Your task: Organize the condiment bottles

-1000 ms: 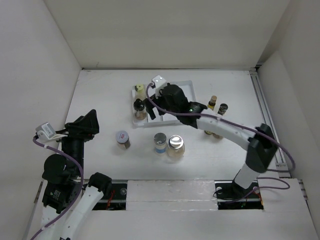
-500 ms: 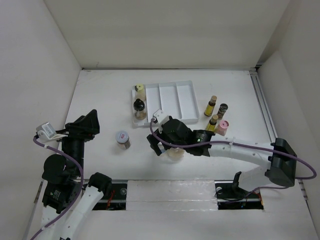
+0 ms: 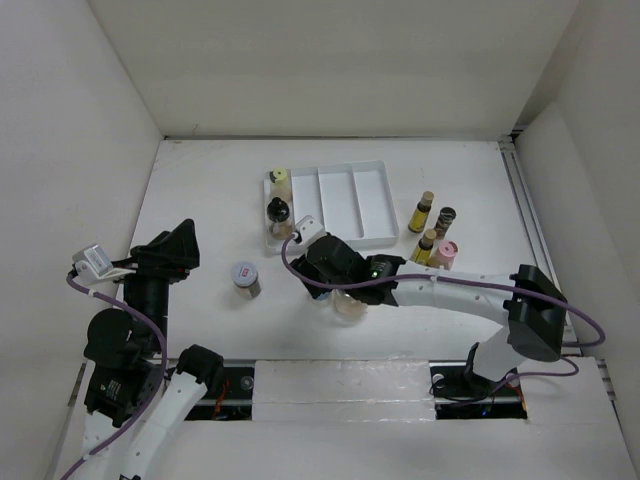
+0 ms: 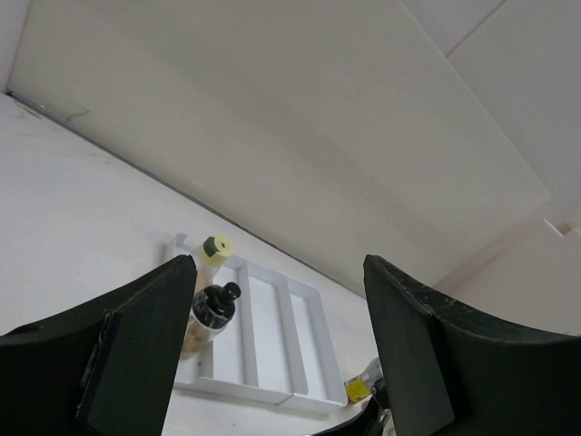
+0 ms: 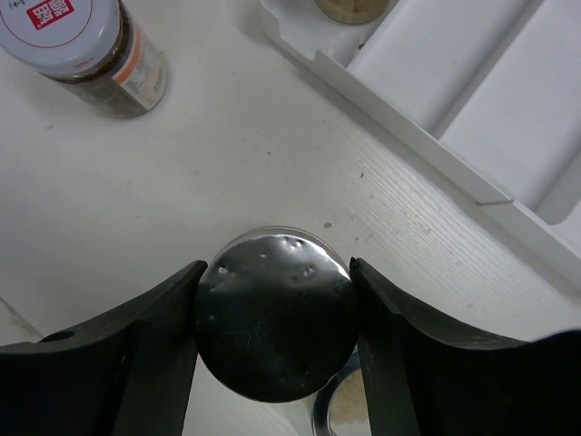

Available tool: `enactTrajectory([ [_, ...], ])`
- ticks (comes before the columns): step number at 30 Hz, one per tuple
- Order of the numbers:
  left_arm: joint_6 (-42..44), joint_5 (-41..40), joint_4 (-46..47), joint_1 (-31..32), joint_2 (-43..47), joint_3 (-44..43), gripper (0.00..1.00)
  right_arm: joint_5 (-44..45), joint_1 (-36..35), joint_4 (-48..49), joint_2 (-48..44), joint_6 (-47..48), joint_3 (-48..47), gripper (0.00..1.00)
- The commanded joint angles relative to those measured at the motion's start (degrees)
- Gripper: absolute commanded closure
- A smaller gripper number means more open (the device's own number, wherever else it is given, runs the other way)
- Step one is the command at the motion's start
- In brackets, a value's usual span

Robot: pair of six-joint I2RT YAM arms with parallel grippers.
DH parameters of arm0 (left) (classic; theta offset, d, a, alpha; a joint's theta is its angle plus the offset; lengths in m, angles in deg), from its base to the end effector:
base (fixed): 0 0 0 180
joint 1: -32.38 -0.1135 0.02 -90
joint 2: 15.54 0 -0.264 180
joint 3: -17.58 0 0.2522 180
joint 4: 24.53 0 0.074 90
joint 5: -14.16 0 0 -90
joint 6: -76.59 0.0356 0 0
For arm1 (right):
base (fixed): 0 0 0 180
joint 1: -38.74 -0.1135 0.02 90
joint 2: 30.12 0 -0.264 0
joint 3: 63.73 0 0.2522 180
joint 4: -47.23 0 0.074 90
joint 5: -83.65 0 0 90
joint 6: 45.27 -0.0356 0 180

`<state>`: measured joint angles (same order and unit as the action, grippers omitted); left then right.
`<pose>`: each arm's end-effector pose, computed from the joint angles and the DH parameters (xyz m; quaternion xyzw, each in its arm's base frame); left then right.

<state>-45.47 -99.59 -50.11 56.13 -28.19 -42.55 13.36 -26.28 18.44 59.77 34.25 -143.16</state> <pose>0.0348 0.0003 0.3970 -0.2097 0.5341 -0.2776 0.7705 0.1590 0.3129 0.2637 -0.3427 0.8249 0.1362 0.4285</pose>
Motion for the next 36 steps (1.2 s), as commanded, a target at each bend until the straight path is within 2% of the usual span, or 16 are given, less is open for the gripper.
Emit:
enactTrajectory([
  [1,0.7,1.2,2.8,-0.2,-0.5,0.3,0.29,4.5,-0.1,1.8,-3.7,3.3,-6.0,0.55],
  [5,0.7,1.2,2.8,-0.2,-0.5,0.3,0.29,1.8,4.7,2.3,-5.2,6.7,-11.6,0.56],
  [9,0.7,1.2,2.8,-0.2,-0.5,0.3,0.29,-4.4,11.8,3.6,-0.7,9.0,-19.0,0.57],
  [18,0.7,1.2,2.8,-0.2,-0.5,0.3,0.29,-16.3,23.4,3.6,19.6,11.1,-42.0,0.57],
  [23,0.7,1.2,2.8,-0.2,-0.5,0.3,0.29,-19.3,26.9,-2.4,30.3,11.6,-57.3,0.59],
  [28,0.7,1.2,2.8,-0.2,-0.5,0.3,0.29,-18.4,27.4,-3.0,36.2,11.6,-61.2,0.59],
  [36,0.7,1.2,2.8,-0.2,-1.0,0.3,0.29,-16.5,27.9,1.6,41.4,11.6,-61.2,0.59],
])
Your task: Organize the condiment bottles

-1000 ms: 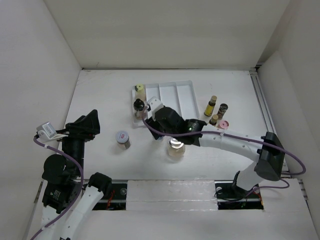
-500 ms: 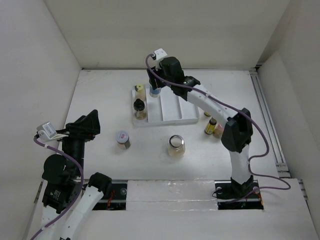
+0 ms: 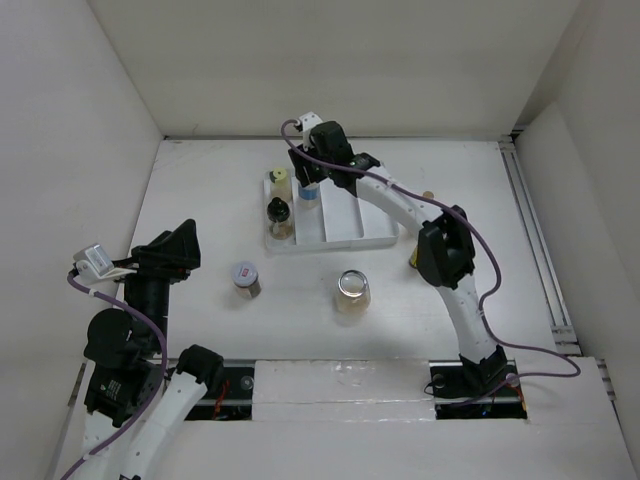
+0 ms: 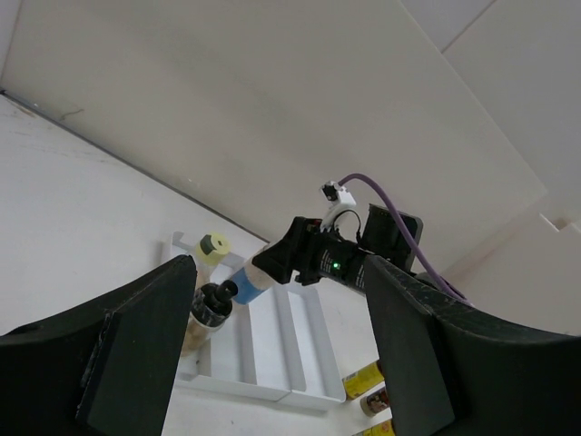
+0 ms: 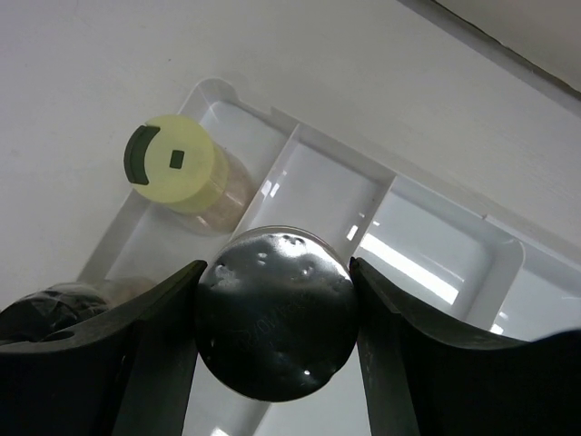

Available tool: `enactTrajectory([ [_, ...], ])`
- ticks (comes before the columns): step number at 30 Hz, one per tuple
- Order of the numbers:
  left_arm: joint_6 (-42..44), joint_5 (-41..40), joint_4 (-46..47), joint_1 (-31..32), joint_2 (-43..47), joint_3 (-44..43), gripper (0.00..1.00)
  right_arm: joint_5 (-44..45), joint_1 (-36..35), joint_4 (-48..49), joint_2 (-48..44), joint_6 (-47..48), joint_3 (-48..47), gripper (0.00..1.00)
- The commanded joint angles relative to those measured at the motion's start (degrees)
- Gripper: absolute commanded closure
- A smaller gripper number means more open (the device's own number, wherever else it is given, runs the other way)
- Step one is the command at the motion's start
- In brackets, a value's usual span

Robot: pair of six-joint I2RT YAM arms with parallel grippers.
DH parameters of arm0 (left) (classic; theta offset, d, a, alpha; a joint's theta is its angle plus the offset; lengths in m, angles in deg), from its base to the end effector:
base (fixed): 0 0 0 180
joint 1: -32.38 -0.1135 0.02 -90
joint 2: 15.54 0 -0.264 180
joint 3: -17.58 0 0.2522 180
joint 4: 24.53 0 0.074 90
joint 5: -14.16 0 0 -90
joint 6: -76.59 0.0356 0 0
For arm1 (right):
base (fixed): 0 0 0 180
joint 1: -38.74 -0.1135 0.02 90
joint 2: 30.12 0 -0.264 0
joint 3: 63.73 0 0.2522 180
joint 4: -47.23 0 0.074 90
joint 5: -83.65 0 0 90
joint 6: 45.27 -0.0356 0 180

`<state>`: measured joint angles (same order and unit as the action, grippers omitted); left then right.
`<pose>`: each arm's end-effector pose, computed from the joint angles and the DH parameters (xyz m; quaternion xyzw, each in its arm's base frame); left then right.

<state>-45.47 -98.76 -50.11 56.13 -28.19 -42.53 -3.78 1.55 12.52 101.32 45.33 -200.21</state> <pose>0.0349 -0.0002 0.3969 -0.2039 0.5355 -0.2817 0.7696 0.4321 0.3258 0.2793 -0.2692 0.8214 0.1393 0.4831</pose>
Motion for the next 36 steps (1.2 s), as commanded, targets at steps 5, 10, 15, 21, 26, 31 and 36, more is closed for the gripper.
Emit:
enactTrajectory([
  [5,0.7,0.4,2.8,-0.2,-1.0,0.3,0.29,3.8,0.1,12.2,0.5,0.0,-3.3,0.59],
  [10,0.7,0.4,2.8,-0.2,-1.0,0.3,0.29,6.2,0.1,13.8,3.7,0.0,-6.7,0.57],
  [15,0.7,0.4,2.8,-0.2,-1.5,0.3,0.29,6.2,0.6,13.2,7.1,0.0,-10.4,0.54],
  [21,0.7,0.4,2.8,-0.2,-1.5,0.3,0.29,6.2,0.6,12.7,7.6,-0.5,-9.7,0.26],
  [26,0.7,0.4,2.8,-0.2,-1.5,0.3,0.29,6.2,0.6,14.1,-1.3,-1.0,-5.0,0.03],
  [31,0.7,0.4,2.8,-0.2,-1.5,0.3,0.29,4.1,-2.4,19.5,-17.1,-1.0,8.8,0.02],
  [36,0.7,0.4,2.8,-0.2,-1.0,0.3,0.29,-0.5,-10.3,24.7,-31.3,-0.4,30.4,0.55],
])
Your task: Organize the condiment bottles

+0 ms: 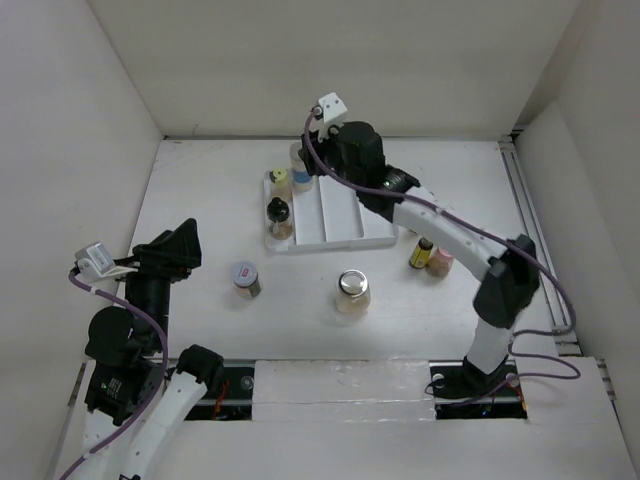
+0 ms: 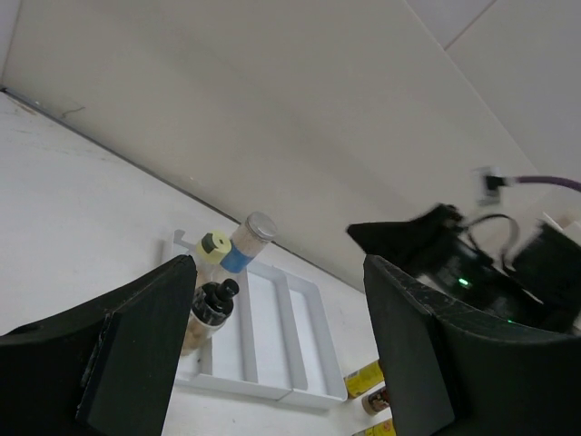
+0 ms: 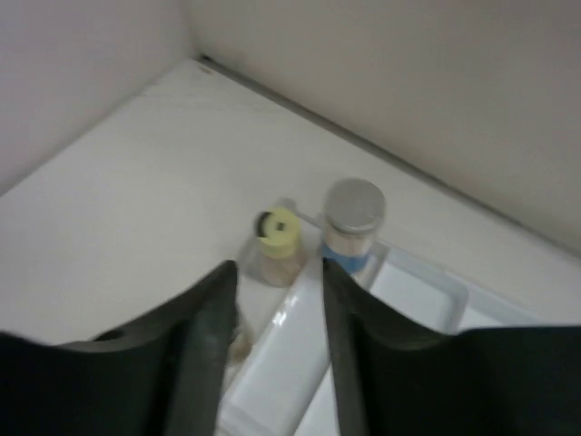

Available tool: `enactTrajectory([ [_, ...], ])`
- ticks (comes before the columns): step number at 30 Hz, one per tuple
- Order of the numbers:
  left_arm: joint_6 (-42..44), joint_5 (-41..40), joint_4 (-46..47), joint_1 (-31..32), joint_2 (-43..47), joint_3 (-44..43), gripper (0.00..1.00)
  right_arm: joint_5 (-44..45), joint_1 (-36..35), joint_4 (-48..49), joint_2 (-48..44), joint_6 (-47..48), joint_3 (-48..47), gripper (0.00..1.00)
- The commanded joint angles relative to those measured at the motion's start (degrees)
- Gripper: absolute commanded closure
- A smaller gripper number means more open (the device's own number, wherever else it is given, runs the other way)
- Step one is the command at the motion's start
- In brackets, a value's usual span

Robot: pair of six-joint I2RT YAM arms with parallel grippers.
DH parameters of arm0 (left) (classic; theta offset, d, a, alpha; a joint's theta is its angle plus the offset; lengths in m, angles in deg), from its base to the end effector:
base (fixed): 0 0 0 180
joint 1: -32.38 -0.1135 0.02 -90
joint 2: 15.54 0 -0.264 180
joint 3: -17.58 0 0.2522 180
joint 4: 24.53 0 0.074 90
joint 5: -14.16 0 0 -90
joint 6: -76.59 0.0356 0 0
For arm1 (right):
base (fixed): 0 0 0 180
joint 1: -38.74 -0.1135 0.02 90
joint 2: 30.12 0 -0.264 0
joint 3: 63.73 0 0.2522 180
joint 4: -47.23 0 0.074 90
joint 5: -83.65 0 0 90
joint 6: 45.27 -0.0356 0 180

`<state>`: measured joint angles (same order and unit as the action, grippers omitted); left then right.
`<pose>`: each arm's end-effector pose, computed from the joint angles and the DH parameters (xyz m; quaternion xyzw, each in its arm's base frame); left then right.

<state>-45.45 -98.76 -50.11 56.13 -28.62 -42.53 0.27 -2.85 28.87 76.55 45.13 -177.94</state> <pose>0.0368 -0.0011 0.3968 -0.2036 0.5386 -0.2800 0.7681 0.3417 0.2977 0.3790 -0.2413 0.7314 0.1821 0.6112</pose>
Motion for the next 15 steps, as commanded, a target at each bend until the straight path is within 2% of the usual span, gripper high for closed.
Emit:
enactTrajectory([
  [1,0.7,0.4,2.8,-0.2,-0.5,0.3,0.29,-5.7,-7.4,9.9,-9.7,-0.2,11.3,0.60],
  [3,0.7,0.4,2.8,-0.2,-0.5,0.3,0.29,-7.5,-12.4,12.7,-11.3,-0.2,16.5,0.60],
  [4,0.7,0.4,2.8,-0.2,-0.5,0.3,0.29,-8.5,-14.1,13.4,-11.3,0.5,19.0,0.46],
  [6,0.7,0.4,2.8,-0.2,-0.5,0.3,0.28,-9.2,-18.3,13.4,-9.9,0.5,19.8,0.26],
  [7,0.7,0.4,2.8,-0.2,-0.5,0.3,0.28,-9.9,-19.5,12.2,-9.1,1.1,20.5,0.11],
  [8,0.7,-0.1,2.8,-0.2,-0.5,0.3,0.27,-10.0,-20.4,12.2,-7.2,1.1,20.5,0.06],
  [10,0.7,-0.1,2.8,-0.2,-0.5,0.3,0.26,-10.0,-21.7,11.6,-4.8,1.1,20.5,0.00],
  [15,0.7,-0.1,2.8,-0.2,0.0,0.3,0.24,-10.9,-22.7,9.7,4.3,1.1,16.4,0.00],
])
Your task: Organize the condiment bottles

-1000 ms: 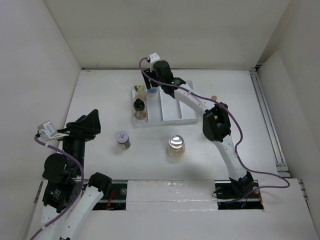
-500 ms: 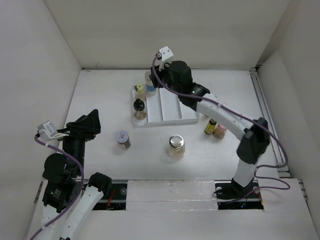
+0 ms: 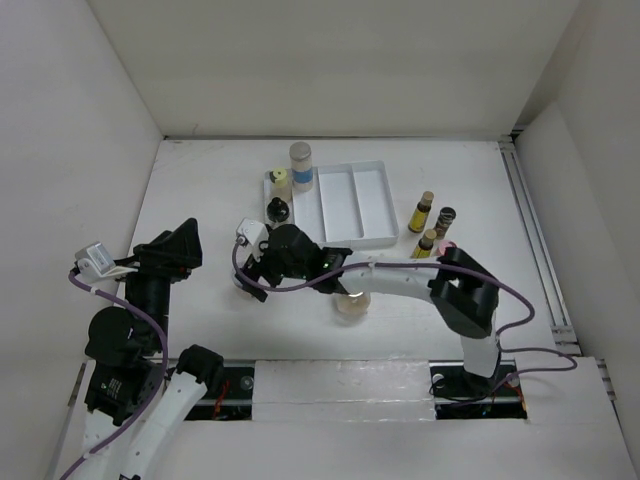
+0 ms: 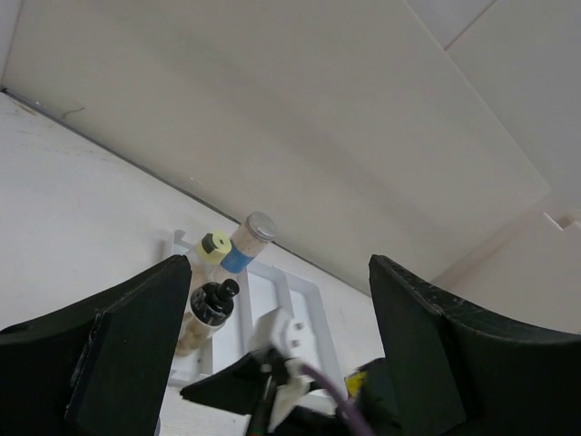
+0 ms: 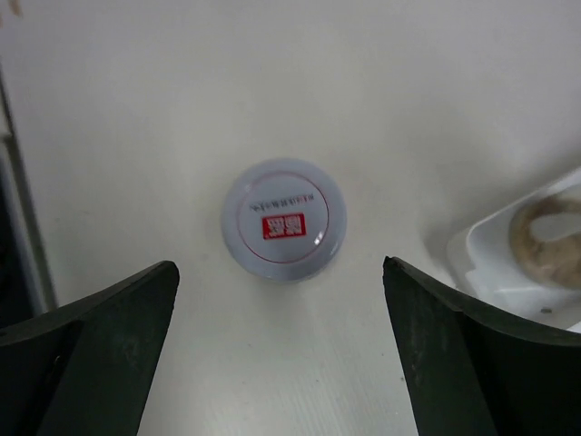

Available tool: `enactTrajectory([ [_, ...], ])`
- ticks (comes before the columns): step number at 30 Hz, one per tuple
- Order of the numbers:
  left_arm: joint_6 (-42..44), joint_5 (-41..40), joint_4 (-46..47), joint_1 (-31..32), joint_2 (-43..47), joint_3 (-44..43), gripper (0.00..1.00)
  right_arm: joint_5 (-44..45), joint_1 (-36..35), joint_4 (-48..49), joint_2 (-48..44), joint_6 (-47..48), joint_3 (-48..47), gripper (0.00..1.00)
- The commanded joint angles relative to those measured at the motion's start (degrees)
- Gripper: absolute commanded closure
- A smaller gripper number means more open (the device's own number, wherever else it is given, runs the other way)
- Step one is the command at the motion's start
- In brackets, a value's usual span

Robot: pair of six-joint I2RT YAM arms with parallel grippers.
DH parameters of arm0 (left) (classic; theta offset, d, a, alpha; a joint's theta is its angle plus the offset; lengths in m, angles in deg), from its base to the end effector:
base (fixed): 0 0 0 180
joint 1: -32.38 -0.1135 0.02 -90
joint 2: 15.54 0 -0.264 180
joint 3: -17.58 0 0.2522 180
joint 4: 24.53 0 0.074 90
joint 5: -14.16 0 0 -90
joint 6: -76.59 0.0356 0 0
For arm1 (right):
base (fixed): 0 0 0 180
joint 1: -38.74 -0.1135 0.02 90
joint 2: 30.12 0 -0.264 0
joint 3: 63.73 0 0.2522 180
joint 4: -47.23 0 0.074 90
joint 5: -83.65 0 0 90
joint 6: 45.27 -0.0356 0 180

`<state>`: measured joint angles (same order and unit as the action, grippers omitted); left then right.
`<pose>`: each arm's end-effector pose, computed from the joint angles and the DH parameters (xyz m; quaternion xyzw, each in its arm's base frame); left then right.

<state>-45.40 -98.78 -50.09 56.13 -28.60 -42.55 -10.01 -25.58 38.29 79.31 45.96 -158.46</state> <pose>0.0367 -0.0010 0.3970 -0.2036 0.5383 -0.2798 0.7685 0.1939 0.4084 0.2545 -0.4675 0.6939 0.3089 0.4522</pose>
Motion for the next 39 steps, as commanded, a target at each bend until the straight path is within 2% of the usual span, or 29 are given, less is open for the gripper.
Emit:
enactTrajectory([
  [1,0.6,-0.1,2.7,-0.2,0.0,0.3,0.24,-0.6,0.0,-0.3,2.7,0.3,-3.8,0.00],
  [6,0.6,-0.1,2.7,-0.2,0.0,0.3,0.24,-0.1,0.0,-3.0,10.5,0.8,-11.0,0.00],
  [12,0.6,-0.1,2.7,-0.2,0.0,0.3,0.24,1.0,0.0,-2.1,15.3,0.8,-15.1,0.03],
  [14,0.6,-0.1,2.7,-0.2,0.0,0.3,0.24,1.0,0.0,-0.7,16.0,0.1,-15.1,0.26],
  [17,0.6,0.4,2.7,-0.2,0.0,0.3,0.24,1.0,0.0,-0.7,15.0,-0.4,-15.6,0.48],
  [19,0.6,0.4,2.7,-0.2,0.0,0.3,0.24,1.5,0.0,-0.7,12.4,-1.1,-14.0,0.53],
  [20,0.6,0.4,2.7,-0.2,0.0,0.3,0.24,1.6,0.0,-0.1,8.0,-1.8,-12.0,0.57],
  [24,0.6,0.4,2.7,-0.2,0.0,0.3,0.24,6.5,0.0,2.1,-5.2,-1.8,-5.5,0.57],
  [29,0.6,0.4,2.7,-0.2,0.0,0.3,0.24,10.1,3.9,-0.9,-15.0,-1.0,-1.4,0.57],
  [34,0.6,1.0,2.7,-0.2,0.0,0.3,0.24,9.5,12.7,-1.7,-17.2,-1.0,1.6,0.57],
  [39,0.6,1.0,2.7,-0.2,0.0,0.3,0.24,5.2,19.8,-1.0,-9.9,-1.0,-3.1,0.58],
])
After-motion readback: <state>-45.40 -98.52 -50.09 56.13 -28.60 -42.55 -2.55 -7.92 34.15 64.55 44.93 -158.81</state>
